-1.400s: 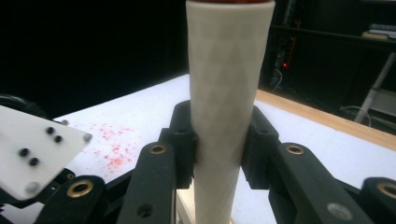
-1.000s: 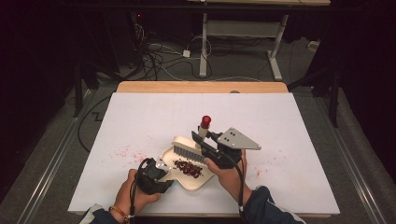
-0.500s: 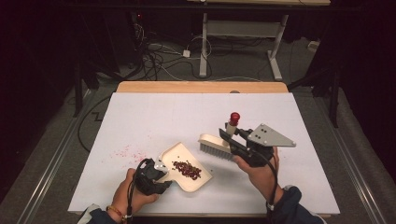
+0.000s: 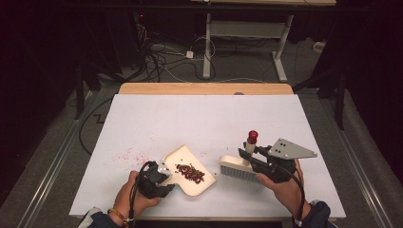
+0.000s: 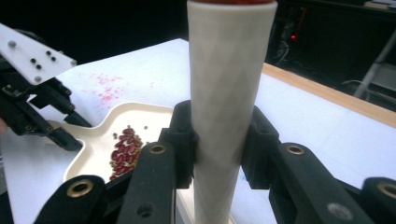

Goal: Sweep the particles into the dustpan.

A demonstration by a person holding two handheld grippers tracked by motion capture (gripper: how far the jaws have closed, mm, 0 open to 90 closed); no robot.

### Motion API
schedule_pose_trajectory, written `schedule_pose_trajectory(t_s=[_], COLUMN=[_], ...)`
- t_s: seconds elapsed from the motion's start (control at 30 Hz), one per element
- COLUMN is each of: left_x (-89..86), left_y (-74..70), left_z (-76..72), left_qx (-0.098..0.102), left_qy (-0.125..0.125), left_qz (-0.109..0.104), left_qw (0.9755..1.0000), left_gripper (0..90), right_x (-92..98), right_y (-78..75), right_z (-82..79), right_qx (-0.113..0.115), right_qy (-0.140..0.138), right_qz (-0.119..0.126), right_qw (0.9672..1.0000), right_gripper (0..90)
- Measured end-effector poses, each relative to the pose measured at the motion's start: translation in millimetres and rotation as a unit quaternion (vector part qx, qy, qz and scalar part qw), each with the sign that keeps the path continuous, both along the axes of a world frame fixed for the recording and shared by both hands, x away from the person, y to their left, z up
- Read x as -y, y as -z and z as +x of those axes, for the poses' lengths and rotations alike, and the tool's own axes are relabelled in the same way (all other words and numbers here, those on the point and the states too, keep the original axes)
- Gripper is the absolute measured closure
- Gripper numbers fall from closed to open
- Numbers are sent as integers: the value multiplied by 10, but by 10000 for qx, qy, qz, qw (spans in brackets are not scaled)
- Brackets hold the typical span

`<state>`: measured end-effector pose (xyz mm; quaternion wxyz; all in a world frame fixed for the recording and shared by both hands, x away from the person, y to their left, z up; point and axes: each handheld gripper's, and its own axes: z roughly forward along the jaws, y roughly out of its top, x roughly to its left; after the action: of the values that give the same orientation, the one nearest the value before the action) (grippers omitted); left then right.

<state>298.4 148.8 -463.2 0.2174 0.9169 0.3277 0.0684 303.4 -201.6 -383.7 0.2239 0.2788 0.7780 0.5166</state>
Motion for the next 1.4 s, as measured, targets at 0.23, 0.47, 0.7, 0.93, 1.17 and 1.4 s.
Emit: schedule_pose_trajectory(t_s=[0.23,0.47,0.7,0.93,1.17,1.4], left_x=[0,19,12,2,-28,-30], left_y=[-4,2,14,21,33,36], left_z=[5,11,11,19,35,38], left_qx=[-7,-10,-23,-56,-87,-59], left_qy=[10,-2,-8,-17,-25,-35], left_qz=[8,13,-12,-58,-179,-173], left_qw=[10000,10000,10000,10000,9998,9998], left_gripper=[638,638,638,637,637,637], right_x=[-189,-383,-315,-160,-73,-68], right_y=[21,34,-16,-74,-112,-96], right_z=[-32,-66,-59,-32,-7,19], right_qx=[95,136,251,300,358,319], right_qy=[-180,-311,-223,18,175,170], right_qz=[-63,46,243,389,374,307], right_qw=[9998,9994,9991,9988,9985,9989], right_gripper=[702,703,703,702,702,702])
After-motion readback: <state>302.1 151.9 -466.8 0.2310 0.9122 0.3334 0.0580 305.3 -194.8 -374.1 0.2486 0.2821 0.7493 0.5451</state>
